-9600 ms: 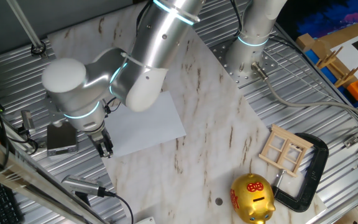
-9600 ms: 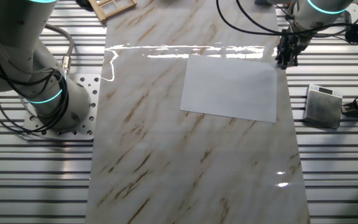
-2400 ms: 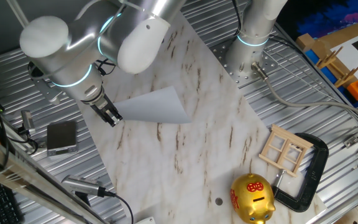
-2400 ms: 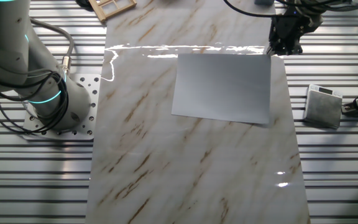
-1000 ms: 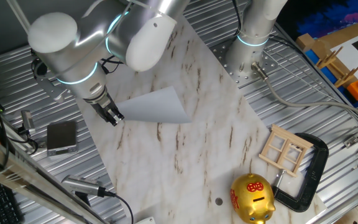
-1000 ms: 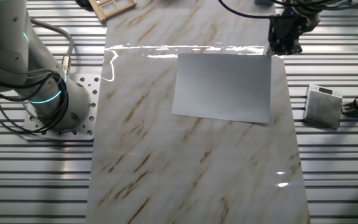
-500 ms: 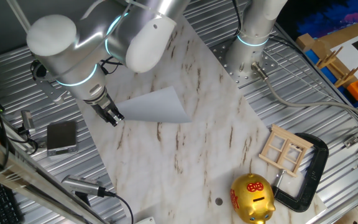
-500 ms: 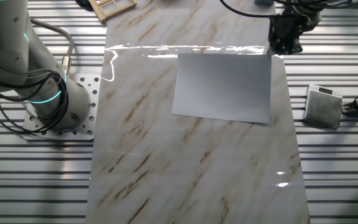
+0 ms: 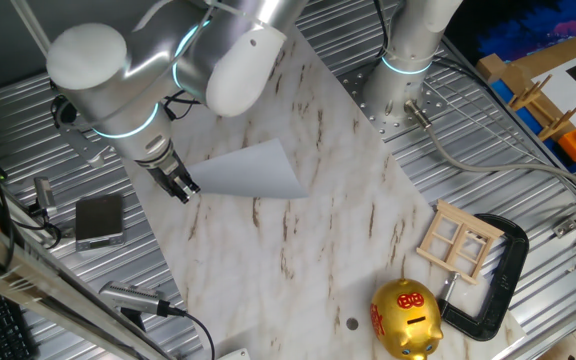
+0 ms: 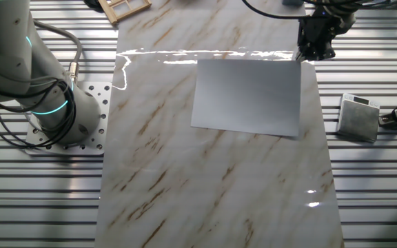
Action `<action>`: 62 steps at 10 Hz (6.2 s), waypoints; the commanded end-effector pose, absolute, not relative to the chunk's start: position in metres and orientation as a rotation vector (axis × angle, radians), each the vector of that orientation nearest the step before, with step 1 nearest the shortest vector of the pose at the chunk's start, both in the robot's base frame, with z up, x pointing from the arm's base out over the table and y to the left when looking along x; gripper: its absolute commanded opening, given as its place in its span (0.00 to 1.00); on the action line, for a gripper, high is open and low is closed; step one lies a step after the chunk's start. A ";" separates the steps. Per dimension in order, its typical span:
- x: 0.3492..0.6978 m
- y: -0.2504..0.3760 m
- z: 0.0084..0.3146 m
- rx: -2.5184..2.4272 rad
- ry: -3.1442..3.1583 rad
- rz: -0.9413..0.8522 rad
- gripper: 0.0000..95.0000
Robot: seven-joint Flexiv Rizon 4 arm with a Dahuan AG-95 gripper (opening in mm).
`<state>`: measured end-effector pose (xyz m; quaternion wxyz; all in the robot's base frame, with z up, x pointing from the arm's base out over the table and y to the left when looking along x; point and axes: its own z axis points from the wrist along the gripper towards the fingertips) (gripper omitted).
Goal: Flip over and spread out the paper that is laid flat on the table
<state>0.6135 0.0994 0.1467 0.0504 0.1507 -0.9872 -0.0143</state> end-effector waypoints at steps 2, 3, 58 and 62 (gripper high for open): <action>0.606 0.094 0.170 0.463 -3.006 -0.051 0.00; 0.602 0.089 0.182 0.468 -3.003 -0.052 0.00; 0.576 0.086 0.383 0.508 -3.025 -0.280 0.00; 0.582 0.102 0.377 0.500 -3.035 -0.280 0.00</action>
